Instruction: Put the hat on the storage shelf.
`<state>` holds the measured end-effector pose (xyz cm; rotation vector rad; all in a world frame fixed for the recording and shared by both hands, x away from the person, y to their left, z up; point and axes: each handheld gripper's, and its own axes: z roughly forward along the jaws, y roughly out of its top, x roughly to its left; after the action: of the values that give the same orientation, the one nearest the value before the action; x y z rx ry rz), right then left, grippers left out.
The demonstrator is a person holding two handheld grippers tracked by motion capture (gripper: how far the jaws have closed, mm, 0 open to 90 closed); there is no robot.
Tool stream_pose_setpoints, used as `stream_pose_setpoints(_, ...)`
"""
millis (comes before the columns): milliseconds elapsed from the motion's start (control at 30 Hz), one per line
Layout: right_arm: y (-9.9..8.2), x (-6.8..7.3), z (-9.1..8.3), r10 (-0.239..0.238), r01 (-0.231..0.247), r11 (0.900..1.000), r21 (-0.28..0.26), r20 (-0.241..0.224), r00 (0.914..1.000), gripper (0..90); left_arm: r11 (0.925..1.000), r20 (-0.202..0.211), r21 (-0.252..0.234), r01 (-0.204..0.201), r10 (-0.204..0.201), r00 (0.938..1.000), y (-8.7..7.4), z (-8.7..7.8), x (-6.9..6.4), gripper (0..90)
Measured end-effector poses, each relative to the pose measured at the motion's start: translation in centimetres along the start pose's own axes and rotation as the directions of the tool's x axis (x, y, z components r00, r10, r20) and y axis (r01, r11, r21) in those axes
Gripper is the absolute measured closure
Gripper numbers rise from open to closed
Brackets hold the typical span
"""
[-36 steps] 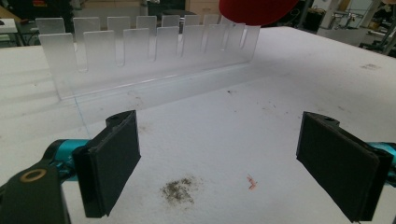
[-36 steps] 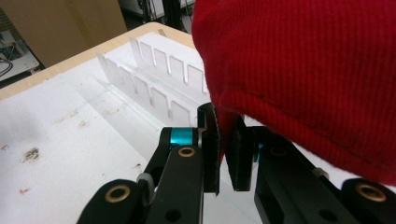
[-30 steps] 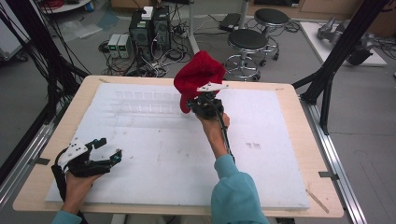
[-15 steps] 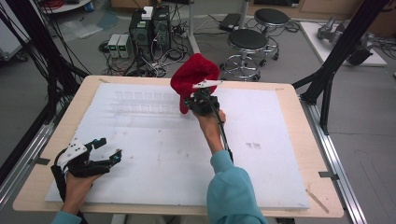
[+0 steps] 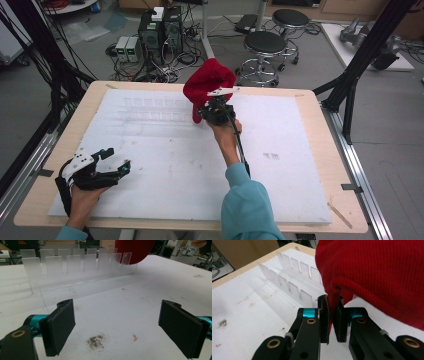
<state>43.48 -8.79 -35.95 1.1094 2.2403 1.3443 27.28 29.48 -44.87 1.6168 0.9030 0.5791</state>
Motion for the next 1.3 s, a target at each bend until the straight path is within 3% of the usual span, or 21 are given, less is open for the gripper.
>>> stream_pose_setpoints(133, -0.1, -0.2, -0.2, -0.014, 0.014, 0.9999, 0.001, 0.023, 0.9996, 78.7, 0.9999, -0.004, 0.001, -0.012, 0.012, 0.9999, 0.0, 0.0, -0.1, 14.3)
stream_pose_setpoints(467, -0.5, -0.3, -0.8, -0.015, 0.015, 0.9998, -0.011, 0.030, 0.9995, 72.4, 0.9999, -0.008, 0.002, -0.011, 0.011, 0.9999, 0.0, 0.0, -0.1, 14.4)
stream_pose_setpoints(633, -0.7, -0.4, -1.4, -0.003, 0.005, 0.9997, -0.025, 0.071, 0.9975, 56.0, 0.9998, -0.008, 0.000, -0.017, 0.017, 0.9998, 0.0, 0.0, -0.2, 14.4)
stream_pose_setpoints(700, -0.8, -0.4, -1.7, 0.003, 0.000, 0.9996, -0.030, 0.088, 0.9961, 41.7, 0.9999, -0.012, 0.000, -0.017, 0.017, 0.9998, 0.0, 0.0, -0.2, 14.4)
stream_pose_setpoints(767, -0.9, -0.4, -2.2, 0.017, -0.014, 0.9993, -0.036, 0.081, 0.9966, 36.7, 0.9999, -0.012, 0.000, -0.014, 0.014, 0.9998, 0.0, 0.0, -0.2, 14.4)
stream_pose_setpoints(1067, -2.7, 0.0, -6.5, -0.001, 0.011, 0.9957, -0.092, 0.105, 0.9945, 20.9, 0.9999, -0.025, 0.002, -0.014, 0.014, 0.9996, 0.0, 0.0, -0.2, 14.4)
stream_pose_setpoints(1300, -5.1, -0.1, -12.3, -0.028, 0.051, 0.9836, -0.173, 0.129, 0.9912, 14.3, 0.9997, -0.041, 0.001, -0.025, 0.025, 0.9989, 0.0, 0.0, -0.3, 14.4)
